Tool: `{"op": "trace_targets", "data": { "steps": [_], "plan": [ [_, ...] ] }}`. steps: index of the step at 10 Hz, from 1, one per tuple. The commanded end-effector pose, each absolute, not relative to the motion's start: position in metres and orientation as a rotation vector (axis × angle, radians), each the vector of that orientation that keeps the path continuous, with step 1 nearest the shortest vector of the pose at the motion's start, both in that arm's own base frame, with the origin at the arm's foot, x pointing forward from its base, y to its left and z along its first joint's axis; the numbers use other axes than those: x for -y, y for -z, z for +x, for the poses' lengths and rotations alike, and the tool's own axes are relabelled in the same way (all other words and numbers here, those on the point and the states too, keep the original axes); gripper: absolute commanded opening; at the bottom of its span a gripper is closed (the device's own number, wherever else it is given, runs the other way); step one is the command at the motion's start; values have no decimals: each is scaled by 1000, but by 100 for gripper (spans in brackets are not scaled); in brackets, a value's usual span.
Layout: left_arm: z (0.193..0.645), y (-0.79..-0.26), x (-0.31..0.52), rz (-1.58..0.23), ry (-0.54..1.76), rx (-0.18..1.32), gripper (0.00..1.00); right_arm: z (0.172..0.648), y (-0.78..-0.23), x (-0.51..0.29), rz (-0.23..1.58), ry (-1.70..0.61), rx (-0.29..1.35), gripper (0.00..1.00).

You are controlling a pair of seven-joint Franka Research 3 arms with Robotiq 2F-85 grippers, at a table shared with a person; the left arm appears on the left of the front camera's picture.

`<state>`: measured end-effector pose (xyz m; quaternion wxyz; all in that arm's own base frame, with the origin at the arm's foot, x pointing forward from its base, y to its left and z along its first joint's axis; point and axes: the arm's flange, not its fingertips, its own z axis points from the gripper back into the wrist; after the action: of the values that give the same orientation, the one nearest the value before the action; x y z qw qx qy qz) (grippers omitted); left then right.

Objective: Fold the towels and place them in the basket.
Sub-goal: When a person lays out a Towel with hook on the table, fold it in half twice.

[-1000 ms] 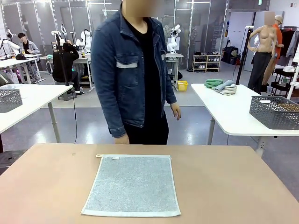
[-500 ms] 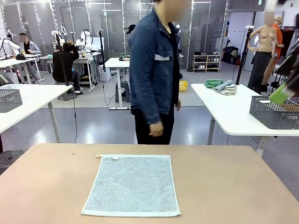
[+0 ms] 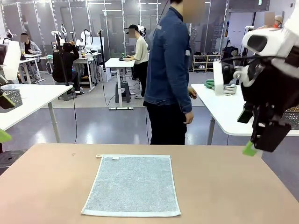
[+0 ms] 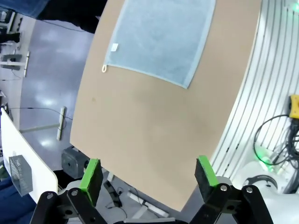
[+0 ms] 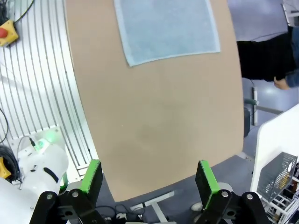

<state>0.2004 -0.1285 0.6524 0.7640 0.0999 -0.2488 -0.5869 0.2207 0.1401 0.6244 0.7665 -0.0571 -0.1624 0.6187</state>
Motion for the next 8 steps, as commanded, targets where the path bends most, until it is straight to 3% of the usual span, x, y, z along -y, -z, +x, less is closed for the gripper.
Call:
{"op": "trace_targets", "data": {
  "steps": [1, 8],
  "plan": [
    [201, -656, 120, 240, 1263, 566, 100, 220, -621, -140, -154, -1380, 356, 100],
    [201, -652, 127, 218, 1275, 541, 100, 220, -619, -142, -123, -1357, 342, 100]
  ]
}}
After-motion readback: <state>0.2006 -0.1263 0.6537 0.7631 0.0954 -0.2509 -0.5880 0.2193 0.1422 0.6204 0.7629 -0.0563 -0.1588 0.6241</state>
